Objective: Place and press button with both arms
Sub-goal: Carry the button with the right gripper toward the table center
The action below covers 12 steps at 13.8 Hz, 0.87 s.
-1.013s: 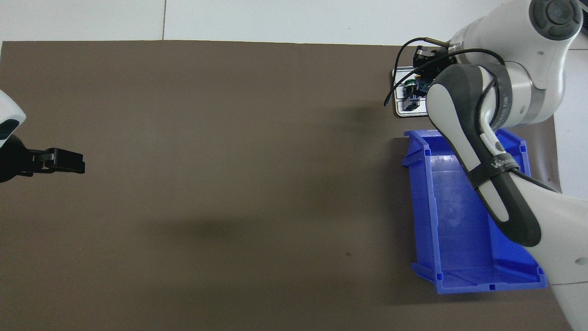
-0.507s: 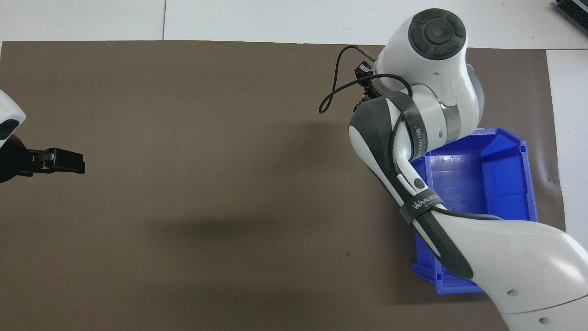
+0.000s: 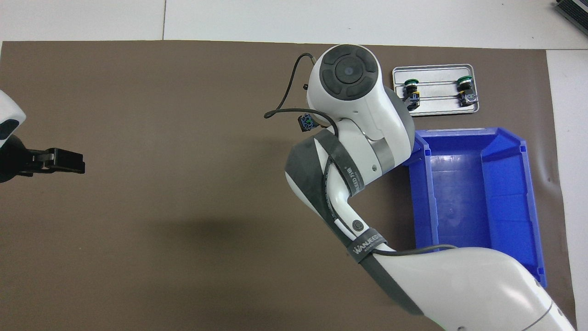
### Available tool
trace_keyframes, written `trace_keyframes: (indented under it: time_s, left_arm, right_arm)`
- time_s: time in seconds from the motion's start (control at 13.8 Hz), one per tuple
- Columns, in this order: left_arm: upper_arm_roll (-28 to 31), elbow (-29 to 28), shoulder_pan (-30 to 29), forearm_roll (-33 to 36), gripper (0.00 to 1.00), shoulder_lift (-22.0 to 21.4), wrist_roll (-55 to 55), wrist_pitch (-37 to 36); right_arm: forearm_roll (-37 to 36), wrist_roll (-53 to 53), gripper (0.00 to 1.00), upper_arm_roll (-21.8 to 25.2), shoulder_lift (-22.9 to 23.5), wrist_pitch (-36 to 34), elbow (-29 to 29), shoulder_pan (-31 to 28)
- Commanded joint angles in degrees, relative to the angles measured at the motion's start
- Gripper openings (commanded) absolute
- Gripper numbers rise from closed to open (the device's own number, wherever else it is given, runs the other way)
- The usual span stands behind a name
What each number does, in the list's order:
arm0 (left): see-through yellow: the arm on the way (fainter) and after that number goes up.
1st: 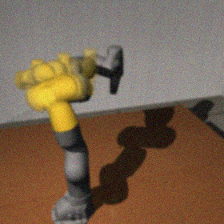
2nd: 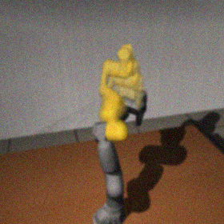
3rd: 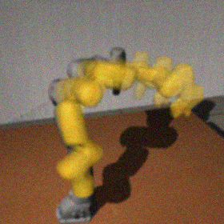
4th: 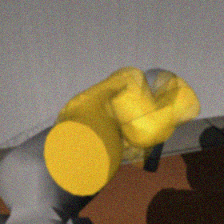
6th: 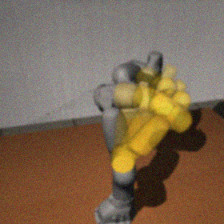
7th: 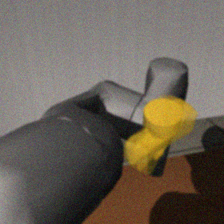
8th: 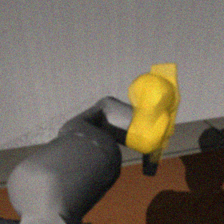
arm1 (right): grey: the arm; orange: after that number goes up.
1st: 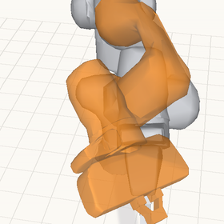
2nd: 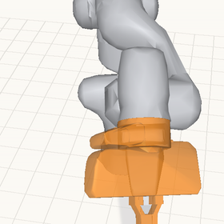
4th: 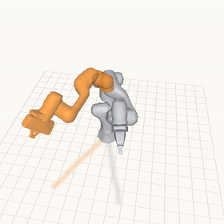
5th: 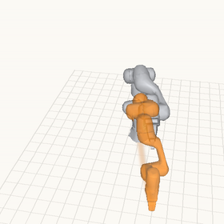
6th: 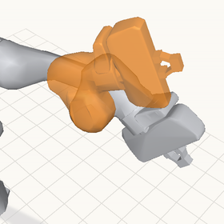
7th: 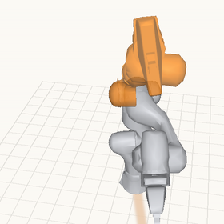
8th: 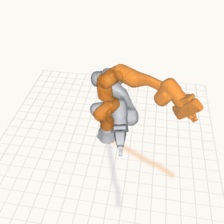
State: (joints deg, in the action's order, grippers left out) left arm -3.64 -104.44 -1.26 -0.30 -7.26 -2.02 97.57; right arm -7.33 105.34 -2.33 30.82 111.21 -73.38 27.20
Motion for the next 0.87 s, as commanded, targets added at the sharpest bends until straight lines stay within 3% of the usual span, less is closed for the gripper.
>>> trace_keyframes:
  time_s: [0.0, 0.29, 0.8]
  left_arm:
    - [-0.31, -0.68, -0.67, 0.83, 1.00, -1.01, 0.79, -0.27]
    - [-0.31, -0.68, -0.58, 0.83, 1.00, -1.01, 0.61, -0.27]
    - [-0.40, -0.68, -0.50, 0.83, 1.00, -1.01, 0.52, -0.45]
  right_arm:
    - [-1.97, 10.11, 0.00, 0.65, 2.74, -0.21, 1.40, 3.81]
    - [-4.27, 23.13, 0.00, -0.05, 7.58, 0.84, 4.12, 8.13]
    - [-3.21, 30.01, 0.00, -0.14, 9.70, 5.06, 2.20, 10.51]
